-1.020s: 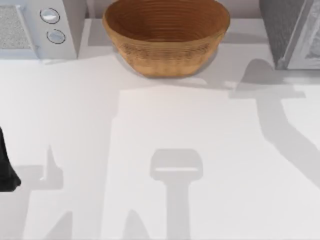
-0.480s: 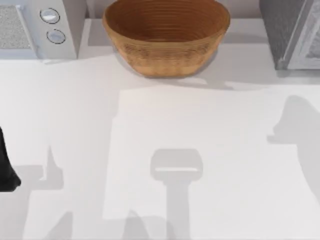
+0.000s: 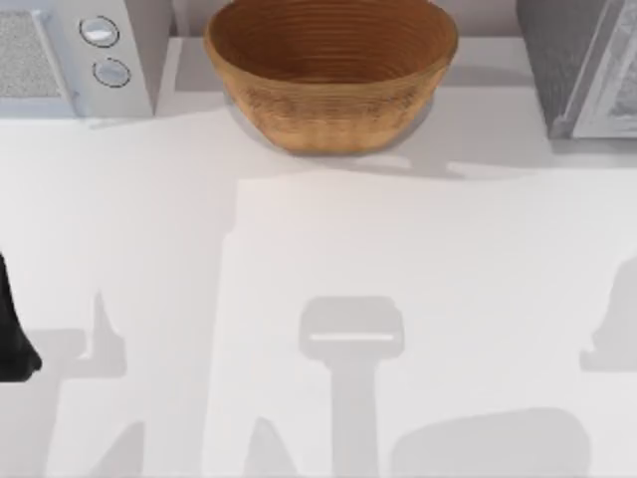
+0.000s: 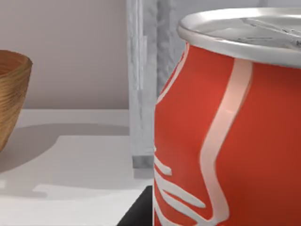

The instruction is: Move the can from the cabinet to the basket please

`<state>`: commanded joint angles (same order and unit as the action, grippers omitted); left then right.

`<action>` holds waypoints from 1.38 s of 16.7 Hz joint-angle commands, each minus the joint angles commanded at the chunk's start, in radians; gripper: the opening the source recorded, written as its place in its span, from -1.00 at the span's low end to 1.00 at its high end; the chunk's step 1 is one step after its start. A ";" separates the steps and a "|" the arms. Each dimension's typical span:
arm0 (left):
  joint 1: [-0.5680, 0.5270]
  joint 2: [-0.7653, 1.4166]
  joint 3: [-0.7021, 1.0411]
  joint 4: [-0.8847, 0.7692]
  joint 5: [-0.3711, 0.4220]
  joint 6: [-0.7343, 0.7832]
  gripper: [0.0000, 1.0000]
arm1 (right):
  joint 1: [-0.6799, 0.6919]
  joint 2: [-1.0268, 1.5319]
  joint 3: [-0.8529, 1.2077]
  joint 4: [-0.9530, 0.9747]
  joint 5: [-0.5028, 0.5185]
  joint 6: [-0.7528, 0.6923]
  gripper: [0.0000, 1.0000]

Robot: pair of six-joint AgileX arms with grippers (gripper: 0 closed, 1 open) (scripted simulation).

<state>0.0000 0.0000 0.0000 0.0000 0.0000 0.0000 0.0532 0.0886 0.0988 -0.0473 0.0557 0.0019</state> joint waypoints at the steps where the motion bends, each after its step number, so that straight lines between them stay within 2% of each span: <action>1: 0.000 0.000 0.000 0.000 0.000 0.000 1.00 | -0.021 -0.036 -0.041 0.019 -0.022 -0.001 -1.00; 4: 0.000 0.000 0.000 0.000 0.000 0.000 1.00 | -0.053 -0.089 -0.099 0.047 -0.056 -0.002 -1.00; 12: 0.000 0.000 0.000 0.000 0.000 0.000 1.00 | -0.031 -0.024 -0.059 0.060 -0.038 0.000 -1.00; 17: 0.000 0.000 0.000 0.000 0.000 0.000 1.00 | 0.056 0.254 0.173 0.129 0.043 0.004 -1.00; 23: 0.000 0.000 0.000 0.000 0.000 0.000 1.00 | 0.211 0.783 0.587 0.247 0.200 0.008 -1.00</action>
<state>0.0000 0.0000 0.0000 0.0000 0.0000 0.0000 0.2639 0.8720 0.6857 0.1997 0.2560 0.0102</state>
